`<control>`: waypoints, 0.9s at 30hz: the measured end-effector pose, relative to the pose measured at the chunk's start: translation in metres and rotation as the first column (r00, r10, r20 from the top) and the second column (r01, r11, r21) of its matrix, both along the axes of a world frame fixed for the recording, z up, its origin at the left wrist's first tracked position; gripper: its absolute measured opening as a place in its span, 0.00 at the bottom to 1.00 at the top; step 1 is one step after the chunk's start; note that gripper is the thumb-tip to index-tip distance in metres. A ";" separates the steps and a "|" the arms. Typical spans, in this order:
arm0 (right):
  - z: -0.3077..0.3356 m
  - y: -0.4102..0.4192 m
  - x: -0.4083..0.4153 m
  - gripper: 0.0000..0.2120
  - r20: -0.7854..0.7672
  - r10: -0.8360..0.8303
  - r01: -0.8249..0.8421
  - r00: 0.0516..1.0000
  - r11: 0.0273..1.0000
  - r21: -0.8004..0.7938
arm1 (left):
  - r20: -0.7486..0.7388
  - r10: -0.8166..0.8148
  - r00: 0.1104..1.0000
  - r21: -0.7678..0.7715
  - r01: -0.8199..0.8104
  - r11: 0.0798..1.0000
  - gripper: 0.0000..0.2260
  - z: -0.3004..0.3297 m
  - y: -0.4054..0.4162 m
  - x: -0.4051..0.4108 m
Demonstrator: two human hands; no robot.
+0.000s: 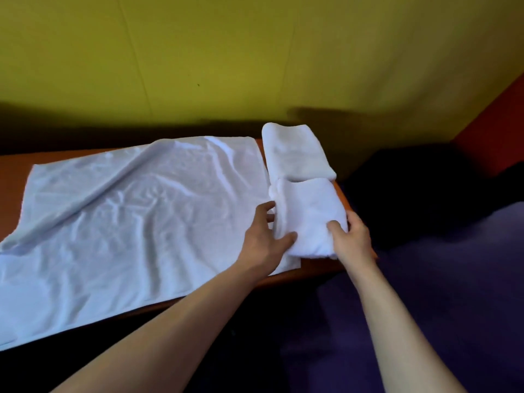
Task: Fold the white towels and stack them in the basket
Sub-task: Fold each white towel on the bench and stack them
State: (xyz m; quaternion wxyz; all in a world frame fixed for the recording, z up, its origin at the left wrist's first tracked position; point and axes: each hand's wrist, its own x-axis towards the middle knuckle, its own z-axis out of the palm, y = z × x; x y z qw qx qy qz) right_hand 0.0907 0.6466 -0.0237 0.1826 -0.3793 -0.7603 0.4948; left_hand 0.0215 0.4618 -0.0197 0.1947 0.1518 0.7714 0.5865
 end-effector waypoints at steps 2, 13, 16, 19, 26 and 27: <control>0.000 0.025 0.006 0.16 0.082 -0.012 0.008 0.997 0.999 0.048 | -0.001 -0.106 0.994 -0.051 0.106 0.993 0.33 -0.005 0.021 -0.001; -0.035 -0.015 -0.015 0.31 0.555 0.181 -0.532 0.812 0.619 0.577 | -0.393 -0.238 0.888 -0.391 0.073 0.918 0.18 -0.038 -0.036 -0.010; -0.043 -0.012 -0.014 0.34 0.586 0.194 -0.567 0.787 0.604 0.560 | -0.507 -0.280 0.815 -0.572 -0.076 0.817 0.20 -0.045 -0.094 -0.016; -0.039 -0.010 -0.016 0.32 0.630 0.182 -0.594 0.755 0.597 0.540 | -0.541 -0.293 0.788 -0.668 -0.191 0.719 0.23 -0.050 -0.156 -0.018; -0.027 -0.070 -0.004 0.29 0.353 0.361 -0.501 0.863 0.527 0.686 | -0.526 -0.229 0.819 -0.753 -0.323 0.573 0.32 -0.041 -0.271 -0.008; -0.031 -0.082 0.002 0.29 0.356 0.419 -0.541 0.835 0.505 0.673 | -0.502 -0.216 0.838 -0.774 -0.324 0.544 0.35 -0.039 -0.287 -0.008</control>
